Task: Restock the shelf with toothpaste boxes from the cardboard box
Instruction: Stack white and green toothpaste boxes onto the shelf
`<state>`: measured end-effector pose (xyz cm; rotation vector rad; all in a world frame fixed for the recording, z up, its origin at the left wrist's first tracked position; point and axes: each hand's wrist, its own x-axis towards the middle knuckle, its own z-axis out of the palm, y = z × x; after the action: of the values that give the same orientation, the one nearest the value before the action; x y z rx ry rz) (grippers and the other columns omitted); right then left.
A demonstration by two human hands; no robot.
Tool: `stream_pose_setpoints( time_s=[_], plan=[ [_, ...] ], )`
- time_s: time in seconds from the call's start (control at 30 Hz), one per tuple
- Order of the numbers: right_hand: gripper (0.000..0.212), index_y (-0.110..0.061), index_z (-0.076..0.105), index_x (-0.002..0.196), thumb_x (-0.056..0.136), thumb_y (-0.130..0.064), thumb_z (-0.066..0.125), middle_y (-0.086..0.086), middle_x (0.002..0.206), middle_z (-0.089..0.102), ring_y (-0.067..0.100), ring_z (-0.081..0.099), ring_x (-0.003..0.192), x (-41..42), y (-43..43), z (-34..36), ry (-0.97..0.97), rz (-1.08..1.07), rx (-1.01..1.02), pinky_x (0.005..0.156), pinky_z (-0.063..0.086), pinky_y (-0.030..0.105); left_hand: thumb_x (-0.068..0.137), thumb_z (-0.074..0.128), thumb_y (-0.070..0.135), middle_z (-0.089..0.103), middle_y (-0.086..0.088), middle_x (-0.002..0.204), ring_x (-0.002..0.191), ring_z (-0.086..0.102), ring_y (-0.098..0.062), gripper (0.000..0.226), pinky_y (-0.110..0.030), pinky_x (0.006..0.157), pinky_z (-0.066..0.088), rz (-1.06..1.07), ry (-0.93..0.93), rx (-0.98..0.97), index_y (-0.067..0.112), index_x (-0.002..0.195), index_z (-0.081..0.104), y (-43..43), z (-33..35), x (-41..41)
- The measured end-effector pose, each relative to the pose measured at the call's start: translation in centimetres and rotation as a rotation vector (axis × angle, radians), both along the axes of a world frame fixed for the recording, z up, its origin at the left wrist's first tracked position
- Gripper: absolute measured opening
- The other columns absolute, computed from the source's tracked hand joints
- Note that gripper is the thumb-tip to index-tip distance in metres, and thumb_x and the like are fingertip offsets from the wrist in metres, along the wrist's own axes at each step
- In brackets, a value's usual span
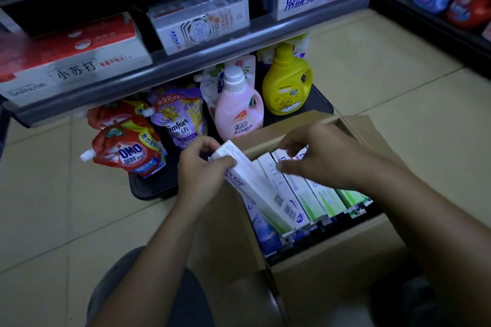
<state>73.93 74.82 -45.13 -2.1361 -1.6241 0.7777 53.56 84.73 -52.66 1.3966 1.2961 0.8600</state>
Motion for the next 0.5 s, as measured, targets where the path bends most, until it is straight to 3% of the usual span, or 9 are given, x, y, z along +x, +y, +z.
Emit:
stream_pose_setpoints(
  time_s=[0.13, 0.2, 0.27, 0.37, 0.4, 0.47, 0.5],
  plan=[
    [0.078, -0.048, 0.051, 0.133, 0.066, -0.056, 0.088, -0.042, 0.115, 0.049, -0.032, 0.043, 0.097, -0.6, -0.8, 0.3, 0.138, 0.213, -0.073, 0.071, 0.035, -0.004, 0.074, 0.072, 0.007, 0.062, -0.001, 0.077, 0.075, 0.067, -0.025, 0.024, -0.038, 0.06, 0.063, 0.121, -0.201, -0.227, 0.026, 0.073, 0.057, 2.5, 1.5, 0.6],
    [0.087, -0.044, 0.048, 0.136, 0.062, -0.048, 0.094, -0.032, 0.124, 0.046, -0.02, 0.046, 0.107, -1.0, -0.9, 0.5, 0.097, 0.243, -0.015, 0.081, 0.039, 0.004, 0.081, 0.069, 0.007, 0.064, -0.001, 0.071, 0.066, 0.064, -0.021, 0.019, -0.028, 0.052, 0.058, 0.157, -0.219, -0.338, 0.021, 0.08, 0.057, 3.6, 2.0, 1.2],
    [0.073, -0.034, 0.054, 0.128, 0.066, -0.033, 0.094, -0.015, 0.124, 0.052, -0.001, 0.053, 0.107, -1.1, -0.7, 0.7, -0.001, 0.202, 0.123, 0.082, 0.044, 0.016, 0.083, 0.068, 0.01, 0.068, 0.001, 0.064, 0.058, 0.064, -0.016, 0.013, -0.021, 0.047, 0.052, 0.161, -0.232, -0.443, 0.018, 0.092, 0.063, 4.3, 1.8, 1.9],
    [0.035, -0.026, 0.066, 0.104, 0.076, -0.029, 0.086, -0.011, 0.084, 0.064, -0.002, 0.061, 0.078, -0.1, -0.6, 1.2, -0.03, 0.013, 0.364, 0.06, 0.042, 0.01, 0.092, 0.067, 0.024, 0.071, 0.001, 0.061, 0.043, 0.06, -0.012, 0.011, -0.017, 0.04, 0.046, 0.103, -0.249, -0.53, 0.013, 0.095, 0.066, 4.4, 0.8, 2.9],
    [0.032, -0.024, 0.068, 0.1, 0.076, -0.033, 0.086, -0.007, 0.077, 0.065, 0.001, 0.062, 0.071, 0.6, -0.6, 1.2, 0.016, -0.064, 0.384, 0.058, 0.046, 0.014, 0.096, 0.062, 0.029, 0.07, 0.0, 0.06, 0.04, 0.057, -0.011, 0.017, -0.018, 0.039, 0.045, 0.098, -0.248, -0.528, 0.013, 0.092, 0.065, 4.2, 0.2, 3.2],
    [0.036, -0.013, 0.068, 0.094, 0.073, -0.035, 0.088, 0.01, 0.077, 0.069, 0.025, 0.067, 0.071, 2.1, -0.5, 1.2, 0.153, -0.192, 0.349, 0.065, 0.057, 0.042, 0.1, 0.052, 0.029, 0.07, -0.004, 0.066, 0.04, 0.056, -0.014, 0.022, -0.02, 0.039, 0.045, 0.096, -0.186, -0.457, 0.013, 0.088, 0.061, 3.8, -1.4, 3.6],
    [0.037, -0.008, 0.068, 0.09, 0.072, -0.031, 0.09, 0.016, 0.078, 0.07, 0.035, 0.068, 0.07, 2.8, -0.4, 1.3, 0.22, -0.235, 0.326, 0.066, 0.058, 0.05, 0.099, 0.05, 0.025, 0.069, -0.006, 0.074, 0.044, 0.059, -0.017, 0.019, -0.023, 0.042, 0.046, 0.071, -0.097, -0.377, 0.014, 0.088, 0.06, 3.5, -2.5, 3.8]
  ],
)
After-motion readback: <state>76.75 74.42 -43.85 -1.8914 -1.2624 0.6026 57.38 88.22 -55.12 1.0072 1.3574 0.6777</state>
